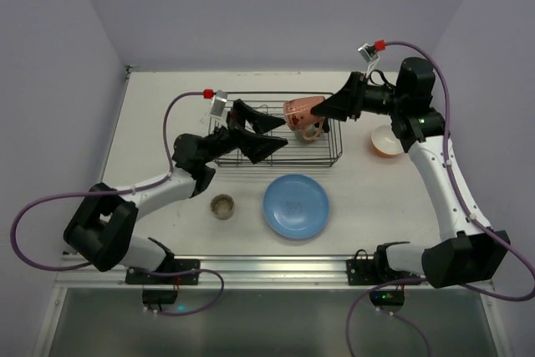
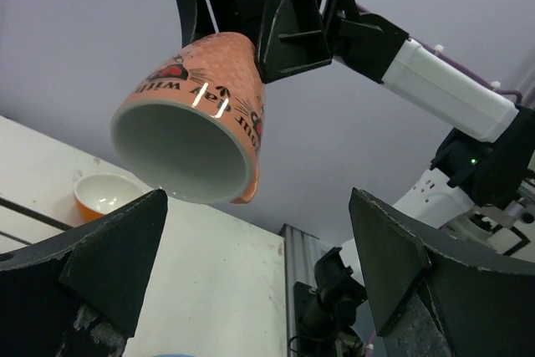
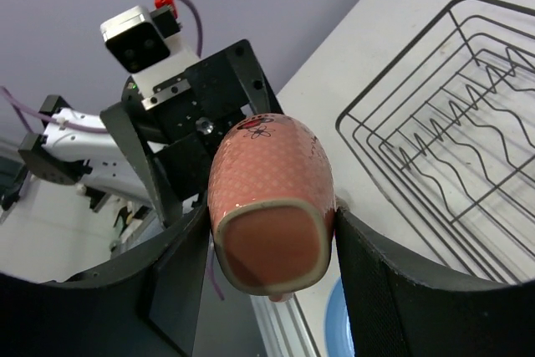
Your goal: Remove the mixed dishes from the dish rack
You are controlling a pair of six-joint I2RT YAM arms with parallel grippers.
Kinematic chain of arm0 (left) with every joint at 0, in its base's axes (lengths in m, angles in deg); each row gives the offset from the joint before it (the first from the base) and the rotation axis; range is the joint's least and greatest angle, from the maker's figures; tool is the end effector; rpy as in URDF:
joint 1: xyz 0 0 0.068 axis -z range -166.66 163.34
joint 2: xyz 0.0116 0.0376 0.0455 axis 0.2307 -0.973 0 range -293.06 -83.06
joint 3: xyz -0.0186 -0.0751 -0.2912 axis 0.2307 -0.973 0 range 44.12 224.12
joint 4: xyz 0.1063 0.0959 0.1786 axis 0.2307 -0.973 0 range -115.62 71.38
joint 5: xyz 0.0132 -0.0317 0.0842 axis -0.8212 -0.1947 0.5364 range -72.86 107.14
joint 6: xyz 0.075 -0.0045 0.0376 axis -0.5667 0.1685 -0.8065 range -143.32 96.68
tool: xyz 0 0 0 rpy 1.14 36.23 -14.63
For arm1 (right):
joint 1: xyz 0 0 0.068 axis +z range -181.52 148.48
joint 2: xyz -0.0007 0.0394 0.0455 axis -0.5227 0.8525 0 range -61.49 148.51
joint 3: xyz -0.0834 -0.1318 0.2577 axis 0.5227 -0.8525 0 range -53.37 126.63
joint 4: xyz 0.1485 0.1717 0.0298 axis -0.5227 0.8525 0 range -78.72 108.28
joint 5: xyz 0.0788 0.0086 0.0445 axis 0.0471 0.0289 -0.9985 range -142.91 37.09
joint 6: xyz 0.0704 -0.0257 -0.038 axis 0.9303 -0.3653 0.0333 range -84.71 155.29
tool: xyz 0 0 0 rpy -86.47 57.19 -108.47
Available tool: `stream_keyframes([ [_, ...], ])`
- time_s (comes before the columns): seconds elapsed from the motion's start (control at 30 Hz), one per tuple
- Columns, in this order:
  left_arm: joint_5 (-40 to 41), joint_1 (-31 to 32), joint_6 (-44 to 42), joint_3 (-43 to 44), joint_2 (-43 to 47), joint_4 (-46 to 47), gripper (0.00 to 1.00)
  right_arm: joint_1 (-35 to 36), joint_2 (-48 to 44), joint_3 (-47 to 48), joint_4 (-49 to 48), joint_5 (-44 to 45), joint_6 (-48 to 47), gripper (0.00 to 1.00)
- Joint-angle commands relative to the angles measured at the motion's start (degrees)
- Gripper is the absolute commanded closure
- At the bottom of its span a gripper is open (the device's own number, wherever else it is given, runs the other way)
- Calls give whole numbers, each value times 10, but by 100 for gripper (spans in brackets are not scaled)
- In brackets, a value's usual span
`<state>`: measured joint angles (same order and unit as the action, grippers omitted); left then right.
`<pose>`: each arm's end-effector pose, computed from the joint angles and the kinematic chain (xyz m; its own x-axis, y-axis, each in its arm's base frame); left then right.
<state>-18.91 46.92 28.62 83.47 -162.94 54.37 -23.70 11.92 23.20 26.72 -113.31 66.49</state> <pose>0.2090 -0.1907 0.3831 -0.4022 -0.4971 -0.7688 0.8828 0.0121 -0.4696 0.2394 0.0976 0.4426 -0.6510 0.1690 -0.7401 -0.6683 0.3348 0.6643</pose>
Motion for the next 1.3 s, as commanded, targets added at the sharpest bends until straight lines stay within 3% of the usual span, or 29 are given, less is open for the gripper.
stream_keyframes([
  [0.0,-49,7,32,49,-19,54,7,-2,-13,-15,-80,-57,48,100],
  [0.23,-47,19,18,93,-41,14,15,-2,-13,-24,-110,-70,60,100],
  [0.33,-40,28,6,106,-44,-4,28,-2,-12,-24,-106,-66,56,100],
  [0.43,-39,35,1,114,-50,-15,48,-2,-10,-22,-99,-60,52,100],
  [0.47,-39,38,0,114,-50,-16,62,-2,-10,-21,-96,-58,49,100],
  [0.53,-32,39,-3,114,-50,-23,79,-2,-9,-21,-96,-54,47,100],
  [0.57,-30,39,-5,115,-49,-28,96,-2,-8,-23,-96,-54,47,100],
  [0.6,-27,39,-7,116,-49,-36,100,-2,-6,-23,-96,-53,47,100],
  [0.7,-17,39,-11,115,-41,-45,100,-2,-5,-26,-97,-53,47,100],
  [0.77,-5,39,-23,113,-28,-57,100,-2,-8,-35,-106,-49,50,82],
  [0.83,11,39,-43,109,-5,-80,100,-2,-12,-49,-134,-46,64,53],
  [1.0,30,39,-82,94,40,-99,100,-3,-8,-92,-248,-89,130,41],
  [1.13,58,39,-112,87,70,-115,100,-2,4,-93,-255,-93,134,25],
  [1.2,77,39,-124,86,78,-138,100,-2,15,-89,-248,-95,128,24],
  [1.27,86,39,-139,88,88,-154,100,-3,23,-82,-238,-93,120,11],
])
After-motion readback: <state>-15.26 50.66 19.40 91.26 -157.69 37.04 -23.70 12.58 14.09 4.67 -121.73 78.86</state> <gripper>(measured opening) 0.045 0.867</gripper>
